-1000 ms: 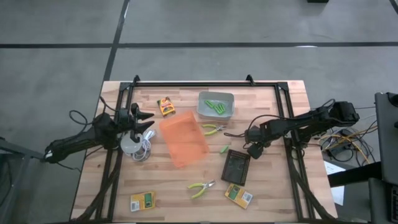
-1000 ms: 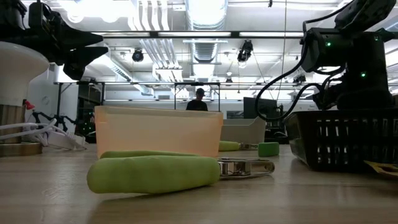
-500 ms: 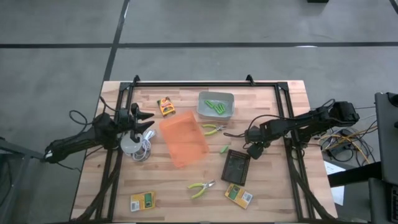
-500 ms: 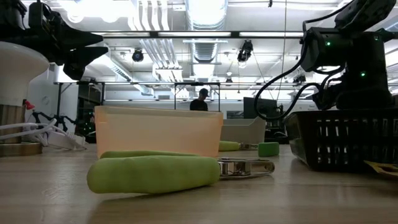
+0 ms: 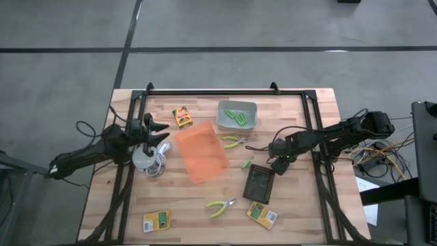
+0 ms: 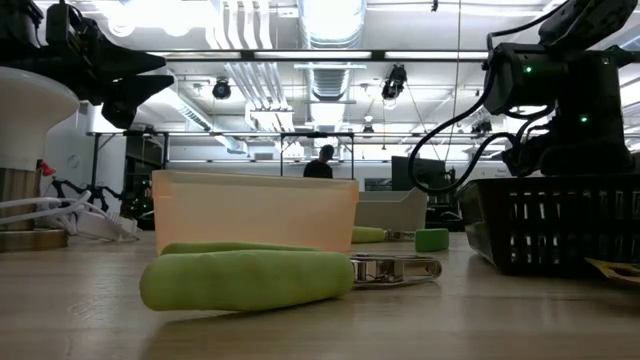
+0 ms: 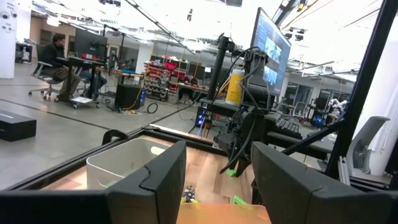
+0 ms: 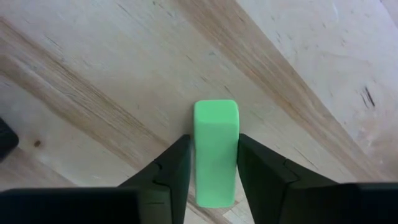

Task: Pick & Place School Supplies
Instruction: Put the green eraser into the gray bin

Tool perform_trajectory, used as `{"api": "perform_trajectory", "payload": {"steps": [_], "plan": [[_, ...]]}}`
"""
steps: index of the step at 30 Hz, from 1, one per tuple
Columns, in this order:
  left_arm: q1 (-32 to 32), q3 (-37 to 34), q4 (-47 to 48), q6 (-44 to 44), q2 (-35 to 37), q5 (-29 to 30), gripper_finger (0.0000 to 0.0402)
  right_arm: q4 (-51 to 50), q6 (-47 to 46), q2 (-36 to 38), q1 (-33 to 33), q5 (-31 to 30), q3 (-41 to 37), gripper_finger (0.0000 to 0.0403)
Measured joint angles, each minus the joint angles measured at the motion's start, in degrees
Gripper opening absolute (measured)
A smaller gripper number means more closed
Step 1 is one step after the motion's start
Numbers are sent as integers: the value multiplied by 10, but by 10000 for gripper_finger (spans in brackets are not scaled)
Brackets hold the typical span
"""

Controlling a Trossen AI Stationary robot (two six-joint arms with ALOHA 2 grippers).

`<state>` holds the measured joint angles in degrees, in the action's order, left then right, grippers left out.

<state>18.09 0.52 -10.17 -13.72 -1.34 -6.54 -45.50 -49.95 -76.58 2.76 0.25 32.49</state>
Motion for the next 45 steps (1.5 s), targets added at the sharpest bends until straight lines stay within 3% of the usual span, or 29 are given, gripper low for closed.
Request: {"api": "perform_trajectory", "payload": {"steps": [21,32,36,45], "plan": [[0,0,0,0,0,0,188,-22,4,-1,0,-14,13,100],[0,0,0,0,0,0,188,-111,27,50,0,-98,102,96],[0,0,0,0,0,0,188,-122,68,81,-12,-127,141,93],[0,0,0,0,0,0,188,-93,243,116,-94,-119,274,93]]}}
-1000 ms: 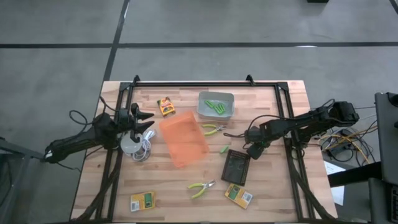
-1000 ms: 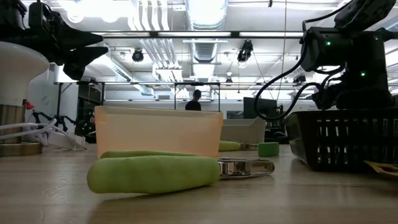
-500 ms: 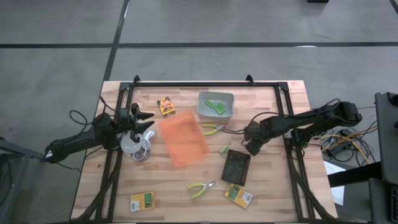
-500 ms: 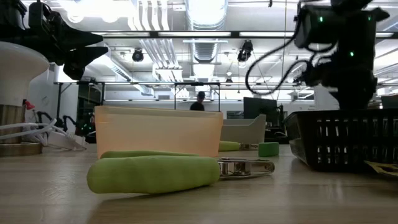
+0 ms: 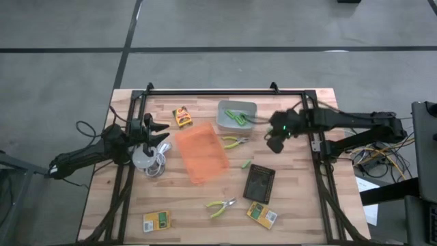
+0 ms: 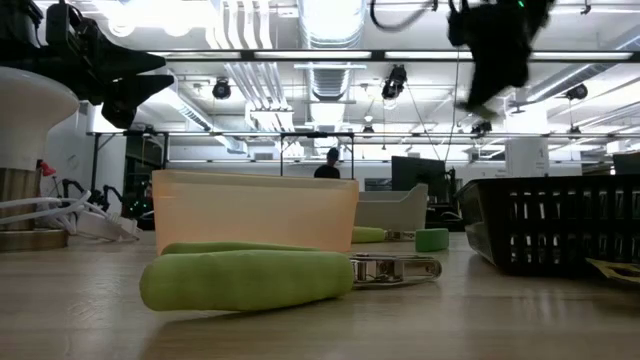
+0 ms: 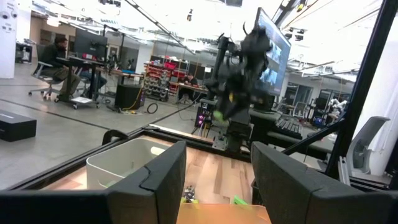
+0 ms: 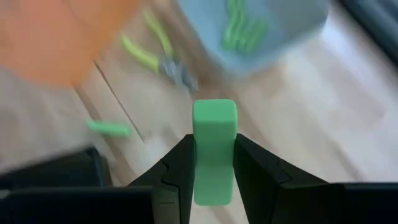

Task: Pick & Place School Supplies
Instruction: Put the green eraser into the gray bin

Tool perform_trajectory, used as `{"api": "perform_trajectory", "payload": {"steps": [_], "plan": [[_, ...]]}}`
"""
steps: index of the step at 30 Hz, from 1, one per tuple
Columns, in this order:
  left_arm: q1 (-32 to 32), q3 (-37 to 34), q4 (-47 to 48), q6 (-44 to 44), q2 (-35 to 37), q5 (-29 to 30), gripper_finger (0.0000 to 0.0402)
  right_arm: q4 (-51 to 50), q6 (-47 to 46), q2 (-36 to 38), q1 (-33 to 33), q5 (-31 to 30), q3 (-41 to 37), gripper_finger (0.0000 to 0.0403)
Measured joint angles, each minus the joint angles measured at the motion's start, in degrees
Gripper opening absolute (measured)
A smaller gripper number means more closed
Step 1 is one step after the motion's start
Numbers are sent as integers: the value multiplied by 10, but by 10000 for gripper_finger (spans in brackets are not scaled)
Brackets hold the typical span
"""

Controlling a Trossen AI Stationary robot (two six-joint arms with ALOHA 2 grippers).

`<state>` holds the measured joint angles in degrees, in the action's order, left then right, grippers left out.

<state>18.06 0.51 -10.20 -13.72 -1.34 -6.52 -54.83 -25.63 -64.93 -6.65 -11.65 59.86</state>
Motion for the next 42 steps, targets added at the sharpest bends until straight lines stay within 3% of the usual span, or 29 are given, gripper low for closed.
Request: {"api": "perform_trajectory", "payload": {"steps": [4,8,13,17,30,42], "plan": [[0,0,0,0,0,0,188,29,75,-8,-50,36,70,93],[0,0,0,0,0,0,188,47,127,-38,-108,112,127,93],[0,0,0,0,0,0,188,66,187,-98,-171,218,181,93],[0,0,0,0,0,0,188,80,200,-164,-203,264,204,94],[0,0,0,0,0,0,188,92,203,-401,-247,267,266,100],[0,0,0,0,0,0,188,139,167,-501,-254,263,282,117]]}}
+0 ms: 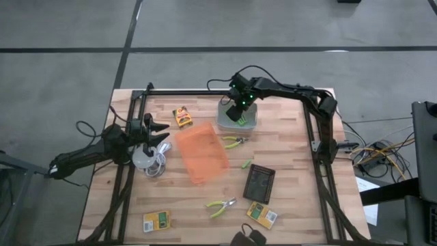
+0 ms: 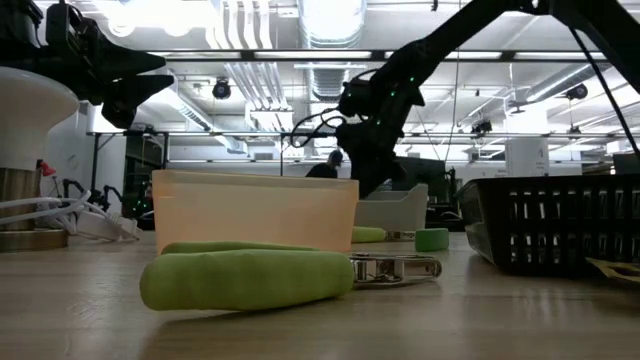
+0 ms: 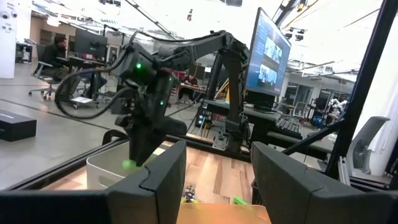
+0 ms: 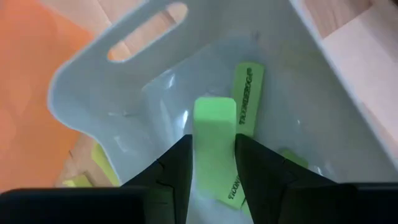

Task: Pick & Place School Supplies
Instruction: Put the green eraser into the gray bin

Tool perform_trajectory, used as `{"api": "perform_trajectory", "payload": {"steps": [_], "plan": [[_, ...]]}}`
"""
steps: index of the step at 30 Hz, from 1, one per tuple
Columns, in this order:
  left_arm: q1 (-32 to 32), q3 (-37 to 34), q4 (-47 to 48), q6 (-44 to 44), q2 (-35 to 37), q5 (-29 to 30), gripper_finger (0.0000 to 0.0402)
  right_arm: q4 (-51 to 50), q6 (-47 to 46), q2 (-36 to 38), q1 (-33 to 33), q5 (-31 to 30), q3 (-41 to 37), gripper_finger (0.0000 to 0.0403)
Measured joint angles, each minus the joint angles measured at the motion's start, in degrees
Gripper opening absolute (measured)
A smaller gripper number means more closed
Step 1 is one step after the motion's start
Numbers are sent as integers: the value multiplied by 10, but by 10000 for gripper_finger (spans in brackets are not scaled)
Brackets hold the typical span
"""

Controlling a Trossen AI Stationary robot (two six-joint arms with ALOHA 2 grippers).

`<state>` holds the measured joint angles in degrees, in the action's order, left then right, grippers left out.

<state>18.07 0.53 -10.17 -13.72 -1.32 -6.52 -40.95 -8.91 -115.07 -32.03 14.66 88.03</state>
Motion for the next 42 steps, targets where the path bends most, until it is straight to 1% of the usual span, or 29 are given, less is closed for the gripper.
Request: {"api": "perform_trajectory", "payload": {"steps": [9,12,15,17,21,24,27,29,32,34,35,39,42], "plan": [[0,0,0,0,0,0,188,6,-2,5,-1,-13,0,137],[0,0,0,0,0,0,188,5,2,31,-2,-13,6,141],[0,0,0,0,0,0,188,8,16,77,-1,9,9,141],[0,0,0,0,0,0,188,7,46,112,-1,29,6,140],[0,0,0,0,0,0,188,-27,164,188,3,59,-8,137],[0,0,0,0,0,0,188,-52,214,241,15,67,-29,137],[0,0,0,0,0,0,188,-41,226,290,30,69,-71,137],[0,0,0,0,0,0,188,-12,224,322,38,69,-107,137],[0,0,0,0,0,0,188,62,215,366,49,68,-181,137],[0,0,0,0,0,0,188,136,217,393,57,70,-242,137],[0,0,0,0,0,0,188,174,223,407,59,81,-272,137],[0,0,0,0,0,0,188,327,260,452,59,164,-398,137],[0,0,0,0,0,0,188,399,303,468,59,179,-472,137]]}}
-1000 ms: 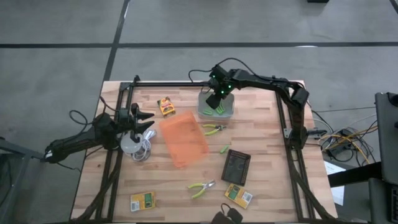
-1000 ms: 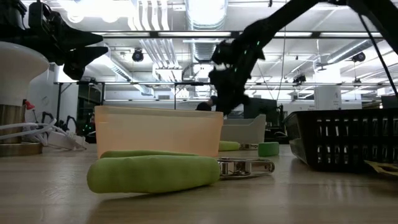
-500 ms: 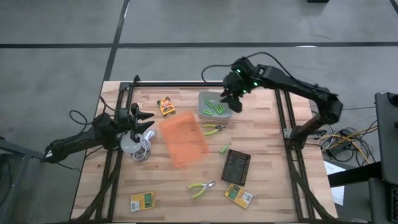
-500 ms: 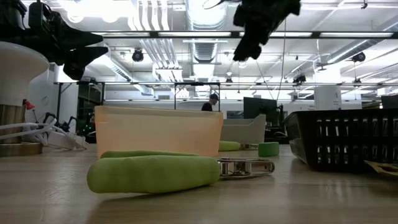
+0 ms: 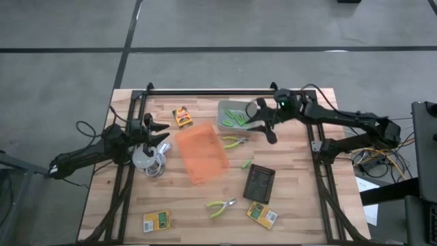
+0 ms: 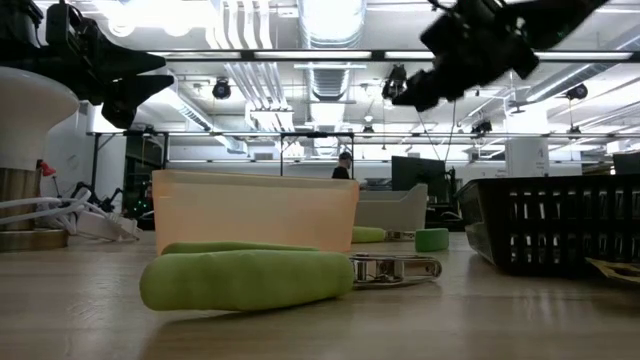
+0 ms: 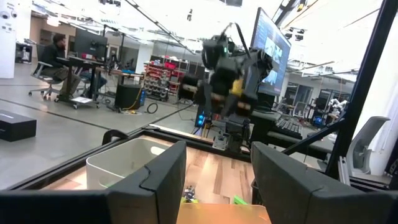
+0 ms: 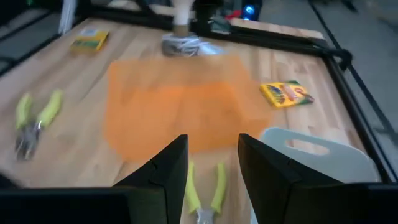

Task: Pick & Place School Supplies
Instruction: Put the green eraser into the gray bin

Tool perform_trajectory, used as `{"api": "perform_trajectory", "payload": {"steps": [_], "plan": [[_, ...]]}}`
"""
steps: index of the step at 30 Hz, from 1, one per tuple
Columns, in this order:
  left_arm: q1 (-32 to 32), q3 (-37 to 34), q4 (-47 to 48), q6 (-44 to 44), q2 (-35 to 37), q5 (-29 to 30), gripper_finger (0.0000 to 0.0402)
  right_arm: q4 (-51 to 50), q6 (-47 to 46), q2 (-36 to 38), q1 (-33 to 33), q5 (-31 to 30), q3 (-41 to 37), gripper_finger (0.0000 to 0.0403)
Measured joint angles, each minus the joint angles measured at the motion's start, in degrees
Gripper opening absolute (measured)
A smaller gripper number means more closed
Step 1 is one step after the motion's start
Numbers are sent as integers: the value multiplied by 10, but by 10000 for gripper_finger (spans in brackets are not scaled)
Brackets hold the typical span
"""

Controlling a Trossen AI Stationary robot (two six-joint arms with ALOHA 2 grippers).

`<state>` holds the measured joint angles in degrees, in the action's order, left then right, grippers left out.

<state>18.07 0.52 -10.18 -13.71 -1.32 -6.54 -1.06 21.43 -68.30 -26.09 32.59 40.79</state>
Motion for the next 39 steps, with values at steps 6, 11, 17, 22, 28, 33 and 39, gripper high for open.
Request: {"api": "perform_trajectory", "payload": {"steps": [6,11,17,22,28,33,39], "plan": [[0,0,0,0,0,0,188,33,130,0,0,96,-78,137],[0,0,0,0,0,0,188,35,116,-12,0,99,-94,137],[0,0,0,0,0,0,188,35,88,-53,0,106,-85,137],[0,0,0,0,0,0,188,34,90,-109,0,140,-75,137],[0,0,0,0,0,0,188,35,135,-169,7,140,-69,137],[0,0,0,0,0,0,188,38,165,-204,23,140,-65,137],[0,0,0,0,0,0,188,43,180,-228,38,140,-67,137]]}}
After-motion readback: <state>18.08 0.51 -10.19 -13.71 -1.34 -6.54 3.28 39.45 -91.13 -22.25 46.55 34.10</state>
